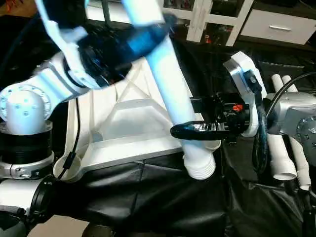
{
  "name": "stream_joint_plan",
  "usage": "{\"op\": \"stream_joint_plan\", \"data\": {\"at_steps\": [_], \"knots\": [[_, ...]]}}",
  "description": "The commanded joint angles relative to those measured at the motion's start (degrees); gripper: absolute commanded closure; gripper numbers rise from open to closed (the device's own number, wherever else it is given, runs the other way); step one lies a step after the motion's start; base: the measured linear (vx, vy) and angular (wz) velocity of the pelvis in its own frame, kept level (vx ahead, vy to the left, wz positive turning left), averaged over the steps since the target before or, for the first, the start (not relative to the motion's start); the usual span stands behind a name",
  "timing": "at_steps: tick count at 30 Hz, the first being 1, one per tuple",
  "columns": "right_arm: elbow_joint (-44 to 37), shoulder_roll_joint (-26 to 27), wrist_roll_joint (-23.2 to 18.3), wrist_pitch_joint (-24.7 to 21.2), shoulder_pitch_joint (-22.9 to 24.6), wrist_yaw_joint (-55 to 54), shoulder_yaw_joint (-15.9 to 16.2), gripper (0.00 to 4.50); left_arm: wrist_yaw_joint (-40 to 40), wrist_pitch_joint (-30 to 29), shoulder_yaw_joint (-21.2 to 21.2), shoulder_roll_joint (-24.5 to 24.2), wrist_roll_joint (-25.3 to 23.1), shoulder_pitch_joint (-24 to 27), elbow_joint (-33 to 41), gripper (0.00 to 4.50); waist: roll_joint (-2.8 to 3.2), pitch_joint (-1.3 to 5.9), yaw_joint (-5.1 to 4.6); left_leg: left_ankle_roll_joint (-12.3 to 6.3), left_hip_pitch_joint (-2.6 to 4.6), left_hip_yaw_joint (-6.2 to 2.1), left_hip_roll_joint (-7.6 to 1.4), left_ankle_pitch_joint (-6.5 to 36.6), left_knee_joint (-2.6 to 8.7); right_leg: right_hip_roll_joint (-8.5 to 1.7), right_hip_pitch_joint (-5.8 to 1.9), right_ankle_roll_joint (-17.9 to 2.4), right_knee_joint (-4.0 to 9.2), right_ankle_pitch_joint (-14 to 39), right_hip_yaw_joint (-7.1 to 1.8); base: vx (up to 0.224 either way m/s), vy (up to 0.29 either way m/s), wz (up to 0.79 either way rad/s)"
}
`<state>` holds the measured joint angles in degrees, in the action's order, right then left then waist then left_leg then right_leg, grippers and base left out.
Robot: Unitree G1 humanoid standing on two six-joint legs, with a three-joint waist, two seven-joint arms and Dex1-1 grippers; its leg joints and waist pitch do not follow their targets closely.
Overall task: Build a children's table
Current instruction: Insert table leg to table base
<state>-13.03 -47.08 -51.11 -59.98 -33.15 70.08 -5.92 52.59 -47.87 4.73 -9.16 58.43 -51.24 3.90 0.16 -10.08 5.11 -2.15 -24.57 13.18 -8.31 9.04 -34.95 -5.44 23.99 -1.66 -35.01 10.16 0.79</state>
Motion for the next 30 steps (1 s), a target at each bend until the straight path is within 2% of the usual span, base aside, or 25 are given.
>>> {"op": "stream_joint_plan", "data": {"at_steps": [1,4,9,15,21,22,25,27,30], "knots": [[-0.04,-1.20,0.23,-0.32,0.03,-0.43,-0.29,0.29,3.77,-0.79,-3.75,-0.14,-0.64,-1.09,0.60,2.86,0.01,5.28,-0.10,0.32,3.65,-2.90,-4.59,10.84,4.66,-3.48,-2.14,-13.38,3.64,10.47,-1.57,0.000,0.000,0.00],[-0.61,-2.06,1.48,0.61,0.64,0.56,1.17,0.02,5.53,0.09,-4.90,-0.95,-2.05,-1.73,0.04,2.86,-0.01,5.29,-0.13,0.65,3.66,-2.92,-4.65,10.83,4.76,-3.49,-2.16,-13.01,3.62,10.56,-1.62,0.000,0.000,0.00],[-2.15,-4.07,3.96,2.56,3.25,1.79,3.86,0.00,8.38,2.24,-5.56,-1.35,-3.76,-3.67,-2.38,2.86,-0.11,5.29,-0.12,0.92,3.67,-2.91,-4.72,11.18,4.82,-3.58,-2.13,-12.86,3.68,10.90,-1.69,0.000,0.000,0.00],[-3.26,-4.31,4.31,3.27,4.64,1.70,5.01,0.00,8.56,3.47,-5.39,-0.84,-4.47,-4.28,-3.38,2.86,-0.12,5.23,-0.13,-0.27,3.46,-2.97,-4.75,10.54,4.72,-3.73,-2.23,-13.93,3.62,9.84,-1.68,0.000,0.000,0.00],[-4.19,-5.41,5.10,4.48,6.23,2.97,6.35,0.00,10.16,5.54,-5.34,-0.63,-6.14,-5.94,-7.38,2.86,-0.12,5.25,-0.11,-0.61,3.59,-2.94,-4.76,11.01,4.73,-3.68,-2.15,-13.71,3.79,10.63,-1.71,0.000,0.000,0.00],[-4.19,-5.41,5.10,4.48,6.23,2.97,6.35,0.26,10.16,5.54,-5.34,-0.63,-6.14,-5.94,-7.38,2.86,-0.11,5.23,-0.14,-0.63,3.56,-2.96,-4.78,11.10,4.77,-3.68,-2.14,-13.68,3.81,10.78,-1.72,0.000,0.000,0.00],[-4.33,-5.68,4.99,4.41,6.46,3.48,6.63,0.38,10.26,5.60,-5.34,-0.62,-6.25,-6.24,-7.66,2.86,-0.16,5.22,-0.03,-0.44,3.61,-3.01,-4.87,11.36,4.76,-3.89,-2.19,-13.96,3.81,11.14,-1.72,0.000,0.000,0.00],[-4.31,-5.90,5.33,4.71,6.51,3.69,7.09,0.67,10.19,5.52,-5.43,-0.67,-6.11,-6.43,-7.58,2.86,-0.28,5.23,-0.07,-0.61,3.53,-2.98,-4.87,10.91,4.72,-3.84,-2.21,-14.11,3.70,10.41,-1.72,0.000,0.000,0.00],[-4.25,-6.15,5.27,4.59,6.46,4.08,7.50,0.86,10.46,5.43,-5.41,-0.77,-6.06,-7.11,-8.23,2.86,-0.29,5.24,-0.08,-1.11,3.46,-2.95,-4.83,10.43,4.67,-3.85,-2.24,-14.29,3.67,10.00,-1.70,0.000,0.000,0.00]]}}
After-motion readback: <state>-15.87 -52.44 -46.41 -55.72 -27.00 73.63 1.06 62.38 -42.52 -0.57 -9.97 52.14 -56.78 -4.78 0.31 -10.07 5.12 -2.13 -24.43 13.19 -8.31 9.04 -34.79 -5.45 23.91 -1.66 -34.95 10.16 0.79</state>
